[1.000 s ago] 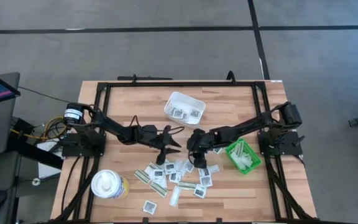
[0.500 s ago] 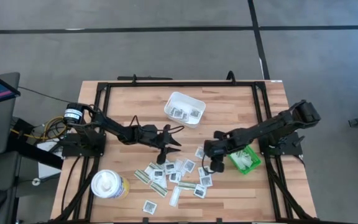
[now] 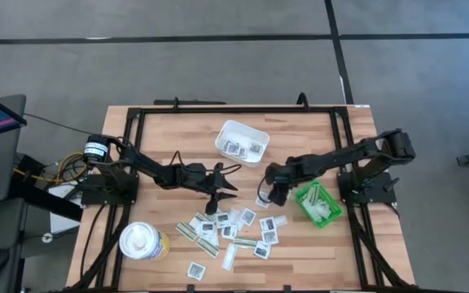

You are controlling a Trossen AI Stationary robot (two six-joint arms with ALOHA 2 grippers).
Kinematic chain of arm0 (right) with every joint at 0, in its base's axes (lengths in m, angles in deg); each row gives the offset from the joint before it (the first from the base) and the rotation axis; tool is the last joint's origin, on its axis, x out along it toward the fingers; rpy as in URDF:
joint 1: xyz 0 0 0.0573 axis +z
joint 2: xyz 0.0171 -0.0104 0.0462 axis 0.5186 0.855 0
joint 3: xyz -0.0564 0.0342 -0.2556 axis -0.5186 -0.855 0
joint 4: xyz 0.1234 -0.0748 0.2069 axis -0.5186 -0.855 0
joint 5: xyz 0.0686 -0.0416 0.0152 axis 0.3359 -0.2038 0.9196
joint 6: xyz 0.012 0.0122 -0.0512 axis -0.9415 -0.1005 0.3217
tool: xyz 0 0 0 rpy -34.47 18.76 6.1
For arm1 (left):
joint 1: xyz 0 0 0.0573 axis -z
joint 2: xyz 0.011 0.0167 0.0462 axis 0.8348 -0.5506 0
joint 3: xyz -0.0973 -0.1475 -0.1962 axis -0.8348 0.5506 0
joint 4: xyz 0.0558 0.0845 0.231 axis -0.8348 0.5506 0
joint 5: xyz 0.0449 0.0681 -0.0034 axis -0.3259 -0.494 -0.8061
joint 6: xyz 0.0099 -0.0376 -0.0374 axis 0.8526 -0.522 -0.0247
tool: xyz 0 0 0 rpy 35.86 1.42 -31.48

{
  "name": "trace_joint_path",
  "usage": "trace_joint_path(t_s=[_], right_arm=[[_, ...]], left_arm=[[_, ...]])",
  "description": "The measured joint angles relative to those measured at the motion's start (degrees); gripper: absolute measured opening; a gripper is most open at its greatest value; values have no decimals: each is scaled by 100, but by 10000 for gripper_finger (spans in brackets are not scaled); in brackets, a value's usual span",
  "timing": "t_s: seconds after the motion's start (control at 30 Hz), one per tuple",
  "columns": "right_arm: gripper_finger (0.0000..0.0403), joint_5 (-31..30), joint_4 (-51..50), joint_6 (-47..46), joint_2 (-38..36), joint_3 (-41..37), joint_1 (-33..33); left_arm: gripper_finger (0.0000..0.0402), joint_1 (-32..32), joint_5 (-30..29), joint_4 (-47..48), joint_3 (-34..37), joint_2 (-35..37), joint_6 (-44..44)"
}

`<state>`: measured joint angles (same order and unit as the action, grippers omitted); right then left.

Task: Pick & Place First Aid Supplies
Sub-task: Put the towelette pack into the white bin

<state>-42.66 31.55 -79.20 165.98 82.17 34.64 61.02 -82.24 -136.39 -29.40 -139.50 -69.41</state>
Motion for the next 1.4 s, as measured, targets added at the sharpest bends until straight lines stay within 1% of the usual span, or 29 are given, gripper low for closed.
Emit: trace_joint_path(t_s=[0.13,0.23,0.33,0.47,0.67,0.8,1.07,1.2,1.33,1.4], right_arm=[[107,67,-234,-107,274,2,-68],[107,336,-403,-210,495,33,-63],[107,443,-461,-188,665,45,-71],[107,479,-406,-164,694,40,-154],[104,500,-313,116,666,17,-228],[81,611,-337,64,668,17,-182],[6,681,-265,136,675,14,-137],[11,615,-150,245,675,24,-126],[10,284,-142,415,703,231,-95],[6,94,32,534,735,383,-43]], left_arm=[[108,0,0,1,0,0,1],[108,0,0,18,0,0,1],[108,0,0,23,0,0,1],[108,0,0,34,0,0,1],[108,0,0,34,0,0,1],[108,0,0,34,0,0,1],[108,-1,0,36,0,0,-1],[108,0,0,34,0,0,1],[108,-2,0,35,0,0,1],[108,-2,0,36,0,0,1]])
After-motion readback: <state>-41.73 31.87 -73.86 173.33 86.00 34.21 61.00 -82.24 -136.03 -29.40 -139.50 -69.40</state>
